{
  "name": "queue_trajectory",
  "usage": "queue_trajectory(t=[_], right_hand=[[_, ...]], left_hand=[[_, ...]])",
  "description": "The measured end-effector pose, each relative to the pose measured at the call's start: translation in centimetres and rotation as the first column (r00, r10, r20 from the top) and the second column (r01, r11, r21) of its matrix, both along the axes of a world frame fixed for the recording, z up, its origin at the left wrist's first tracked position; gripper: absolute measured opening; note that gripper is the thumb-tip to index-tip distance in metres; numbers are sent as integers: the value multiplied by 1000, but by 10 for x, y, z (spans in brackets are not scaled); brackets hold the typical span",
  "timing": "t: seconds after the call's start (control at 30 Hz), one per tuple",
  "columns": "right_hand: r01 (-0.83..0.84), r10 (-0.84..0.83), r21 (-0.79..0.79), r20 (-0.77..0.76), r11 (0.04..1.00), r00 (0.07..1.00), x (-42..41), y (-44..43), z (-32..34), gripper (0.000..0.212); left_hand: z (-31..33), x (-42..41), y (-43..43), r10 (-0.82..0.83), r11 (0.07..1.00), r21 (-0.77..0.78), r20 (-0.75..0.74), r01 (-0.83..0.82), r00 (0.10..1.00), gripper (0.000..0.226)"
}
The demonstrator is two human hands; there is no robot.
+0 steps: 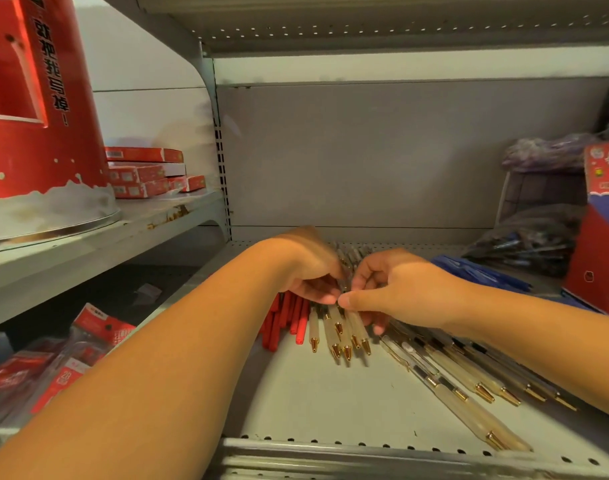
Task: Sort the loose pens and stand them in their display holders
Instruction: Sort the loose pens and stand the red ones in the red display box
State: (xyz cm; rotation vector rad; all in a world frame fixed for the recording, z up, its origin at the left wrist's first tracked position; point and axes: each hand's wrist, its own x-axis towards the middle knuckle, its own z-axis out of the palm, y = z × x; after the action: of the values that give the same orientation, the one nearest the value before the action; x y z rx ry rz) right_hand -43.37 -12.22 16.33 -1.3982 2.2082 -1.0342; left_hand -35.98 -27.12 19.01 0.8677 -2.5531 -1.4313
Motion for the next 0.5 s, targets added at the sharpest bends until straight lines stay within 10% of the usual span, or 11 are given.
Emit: queue_trajectory(t=[0.5], right_hand=[[197,-132,286,-231,938,964,-41,-40,2,6]], left_hand=[[-17,-3,-17,118,973,-204,53,-105,992,17]])
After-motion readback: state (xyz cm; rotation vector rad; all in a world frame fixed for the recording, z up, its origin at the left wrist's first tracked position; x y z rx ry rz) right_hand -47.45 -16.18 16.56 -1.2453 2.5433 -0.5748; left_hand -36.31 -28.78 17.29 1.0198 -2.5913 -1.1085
